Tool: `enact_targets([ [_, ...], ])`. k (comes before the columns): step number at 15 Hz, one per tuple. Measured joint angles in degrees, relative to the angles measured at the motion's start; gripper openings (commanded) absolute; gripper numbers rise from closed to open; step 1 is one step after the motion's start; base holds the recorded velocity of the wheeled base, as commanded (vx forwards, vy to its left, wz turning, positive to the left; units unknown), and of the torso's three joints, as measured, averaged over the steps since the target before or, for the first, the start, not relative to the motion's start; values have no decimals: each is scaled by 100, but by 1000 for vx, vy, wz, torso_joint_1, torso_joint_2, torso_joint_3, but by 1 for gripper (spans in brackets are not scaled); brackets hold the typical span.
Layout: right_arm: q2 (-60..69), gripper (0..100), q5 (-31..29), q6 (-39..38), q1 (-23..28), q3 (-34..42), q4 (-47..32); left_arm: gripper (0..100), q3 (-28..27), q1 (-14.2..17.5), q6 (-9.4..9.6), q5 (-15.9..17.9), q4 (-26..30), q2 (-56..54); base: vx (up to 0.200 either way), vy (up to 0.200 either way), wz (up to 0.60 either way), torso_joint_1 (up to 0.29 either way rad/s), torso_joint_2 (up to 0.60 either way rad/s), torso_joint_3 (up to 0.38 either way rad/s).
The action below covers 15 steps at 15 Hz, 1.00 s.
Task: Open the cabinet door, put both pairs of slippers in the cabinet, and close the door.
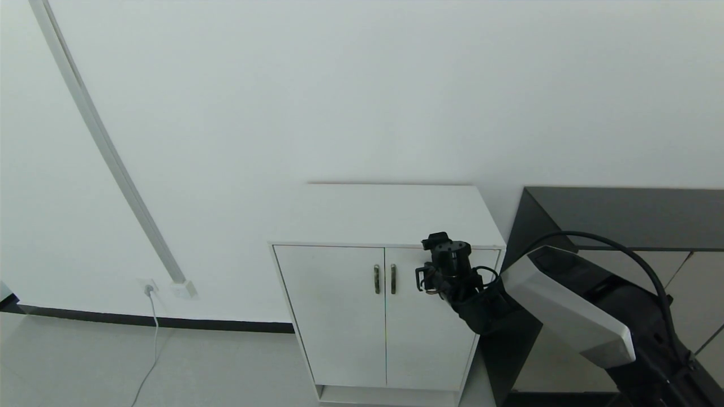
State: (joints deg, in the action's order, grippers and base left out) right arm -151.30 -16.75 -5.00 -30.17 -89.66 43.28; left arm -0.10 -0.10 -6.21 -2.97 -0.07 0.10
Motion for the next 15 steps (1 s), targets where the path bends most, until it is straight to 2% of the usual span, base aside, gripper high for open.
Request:
enact_targets([
  [2, 88, 0, -11, -1, -30, 138, 35, 0, 0, 0, -2, 2, 0, 0, 0, 0, 0, 0, 0, 0],
  [4, 321, 0, -11, -1, -56, 628, 254, 0, 0, 0, -2, 0, 0, 0, 0, 0, 0, 0, 0, 0],
  [11, 1853, 0, -115, 0, 46, 3148, 1261, 0, 0, 0, -2, 0, 0, 0, 0, 0, 0, 0, 0, 0],
  [15, 3016, 0, -172, 0, 212, 4586, 1518, 0, 0, 0, 0, 5, 0, 0, 0, 0, 0, 0, 0, 0],
])
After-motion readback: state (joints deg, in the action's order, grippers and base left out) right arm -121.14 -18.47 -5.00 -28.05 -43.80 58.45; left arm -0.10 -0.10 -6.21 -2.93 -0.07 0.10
